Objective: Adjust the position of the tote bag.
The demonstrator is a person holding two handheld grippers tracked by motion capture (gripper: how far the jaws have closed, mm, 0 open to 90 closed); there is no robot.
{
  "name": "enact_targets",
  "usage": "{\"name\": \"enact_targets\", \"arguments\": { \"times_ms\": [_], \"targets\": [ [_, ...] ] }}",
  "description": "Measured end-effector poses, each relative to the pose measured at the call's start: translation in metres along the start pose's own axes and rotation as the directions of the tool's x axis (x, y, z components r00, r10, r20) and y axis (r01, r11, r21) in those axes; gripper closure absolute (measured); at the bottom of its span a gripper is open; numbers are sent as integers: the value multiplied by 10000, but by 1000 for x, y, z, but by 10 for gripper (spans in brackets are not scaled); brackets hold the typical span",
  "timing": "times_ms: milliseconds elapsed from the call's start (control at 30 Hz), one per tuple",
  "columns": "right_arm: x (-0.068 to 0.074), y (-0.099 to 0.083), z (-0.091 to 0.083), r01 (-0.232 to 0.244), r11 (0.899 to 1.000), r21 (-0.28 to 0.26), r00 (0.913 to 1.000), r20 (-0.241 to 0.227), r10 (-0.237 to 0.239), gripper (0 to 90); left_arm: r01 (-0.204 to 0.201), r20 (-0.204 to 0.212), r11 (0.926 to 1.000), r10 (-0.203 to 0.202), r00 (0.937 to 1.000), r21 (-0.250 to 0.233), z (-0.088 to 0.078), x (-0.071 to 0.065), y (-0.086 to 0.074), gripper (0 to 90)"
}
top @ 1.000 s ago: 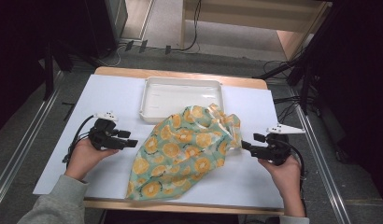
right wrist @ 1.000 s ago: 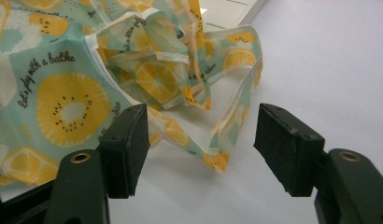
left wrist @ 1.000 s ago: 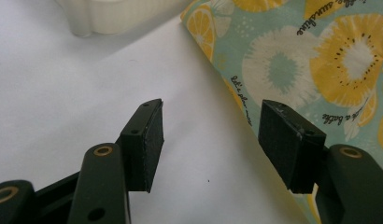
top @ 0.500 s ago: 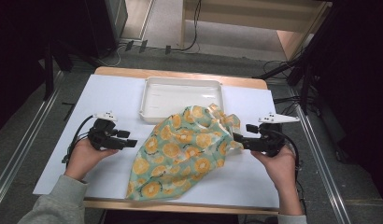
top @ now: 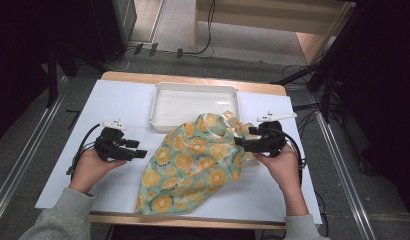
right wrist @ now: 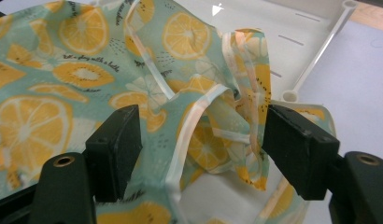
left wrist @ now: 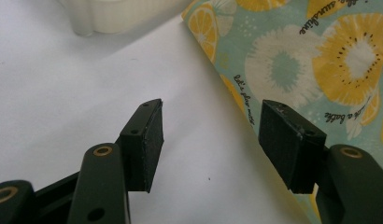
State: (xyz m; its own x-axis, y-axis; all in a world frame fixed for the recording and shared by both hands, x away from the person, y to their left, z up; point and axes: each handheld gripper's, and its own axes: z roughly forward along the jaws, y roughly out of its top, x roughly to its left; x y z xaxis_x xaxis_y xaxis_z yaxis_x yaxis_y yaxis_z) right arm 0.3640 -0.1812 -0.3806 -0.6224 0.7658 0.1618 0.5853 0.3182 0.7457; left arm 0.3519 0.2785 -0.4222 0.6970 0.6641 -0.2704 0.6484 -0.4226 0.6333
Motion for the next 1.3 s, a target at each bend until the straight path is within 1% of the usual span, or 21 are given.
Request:
{"name": "enact_targets", "arguments": {
  "times_ms": [33, 100, 133, 167, 200, 233, 267, 333, 400, 433, 533, 567, 633, 700, 767, 867, 1000, 1033, 1167, 1200, 1300],
  "targets": [
    [-2, 3, 7, 7, 9999, 154, 10000, 14, -8, 284, 7, 3, 10000, -7, 10000, -4, 0, 0, 0, 410],
    [-3, 4, 11, 24, 9997, 246, 10000, 35, -25, 279, 10, -3, 10000, -10, 10000, -26, 0, 0, 0, 409],
    [-4, 5, 17, 39, 9992, 403, 9999, 152, -45, 268, -1, -39, 10000, 1, 10000, 2, 0, 1, 0, 410],
    [-4, 5, 17, 39, 9992, 403, 9999, 152, -45, 268, -1, -39, 10000, 1, 10000, 2, 0, 1, 0, 409],
    [-6, 6, 23, 50, 9987, 513, 9997, 237, -62, 258, 1, -15, 10000, -1, 10000, 0, 0, 1, 0, 409],
    [-6, 6, 23, 50, 9987, 513, 9997, 237, -62, 258, 1, -15, 10000, -1, 10000, 0, 0, 1, 0, 409],
    [-8, 6, 28, 54, 9983, 584, 9995, 297, -71, 244, 4, 0, 10000, -4, 10000, -3, 0, 1, 0, 410],
    [-9, 6, 31, 105, 9980, 620, 9995, 305, -124, 238, 17, -19, 10000, -17, 10000, 5, 0, 0, 0, 409],
    [-14, 7, 41, 101, 9960, 882, 9985, 519, -147, 211, 28, -36, 10000, -28, 10000, 9, 0, 0, 0, 408],
    [-14, 7, 41, 101, 9960, 882, 9985, 519, -147, 211, 28, -36, 10000, -28, 10000, 9, 0, 0, 0, 408],
    [-21, 6, 54, -5, 9949, 1011, 9979, 649, -61, 181, 27, -24, 10000, -27, 10000, 4, 0, 0, 0, 407],
    [-21, 6, 54, -5, 9949, 1011, 9979, 649, -61, 181, 27, -24, 10000, -27, 10000, 4, 0, 0, 0, 407],
    [-29, 4, 61, -169, 9945, 1031, 9972, 747, 92, 176, 32, -18, 10000, -32, 10000, 6, 0, 1, -1, 407],
    [-31, 3, 63, -249, 9943, 1036, 9971, 742, 173, 177, 30, -4, 10000, -30, 10000, 17, 1, 1, -1, 407],
    [-37, 1, 69, -497, 9926, 1105, 9970, 645, 427, 178, 43, 16, 10000, -43, 10000, 18, 1, 1, -1, 407],
    [-41, -3, 79, -647, 9896, 1287, 9961, 685, 562, 178, 38, 28, 10000, -38, 10000, 6, 1, 1, -1, 407],
    [-43, -6, 84, -668, 9884, 1362, 9959, 690, 578, 187, 45, 67, 10000, -45, 10000, 17, 1, 2, -2, 407],
    [-45, -7, 86, -703, 9886, 1330, 9957, 686, 615, 218, 56, 46, 10000, -56, 10000, 33, 1, 2, -2, 408],
    [-45, -10, 91, -681, 9878, 1403, 9962, 639, 596, 237, 39, 46, 10000, -39, 10000, 15, 2, 1, -2, 407],
    [-45, -11, 92, -671, 9868, 1473, 9959, 696, 573, 250, 31, 45, 10000, -31, 10000, 28, 2, 1, -2, 407],
    [-45, -15, 98, -642, 9844, 1638, 9964, 656, 541, 285, 31, 57, 10000, -31, 10000, 30, 2, 2, -2, 407]
  ]
}}
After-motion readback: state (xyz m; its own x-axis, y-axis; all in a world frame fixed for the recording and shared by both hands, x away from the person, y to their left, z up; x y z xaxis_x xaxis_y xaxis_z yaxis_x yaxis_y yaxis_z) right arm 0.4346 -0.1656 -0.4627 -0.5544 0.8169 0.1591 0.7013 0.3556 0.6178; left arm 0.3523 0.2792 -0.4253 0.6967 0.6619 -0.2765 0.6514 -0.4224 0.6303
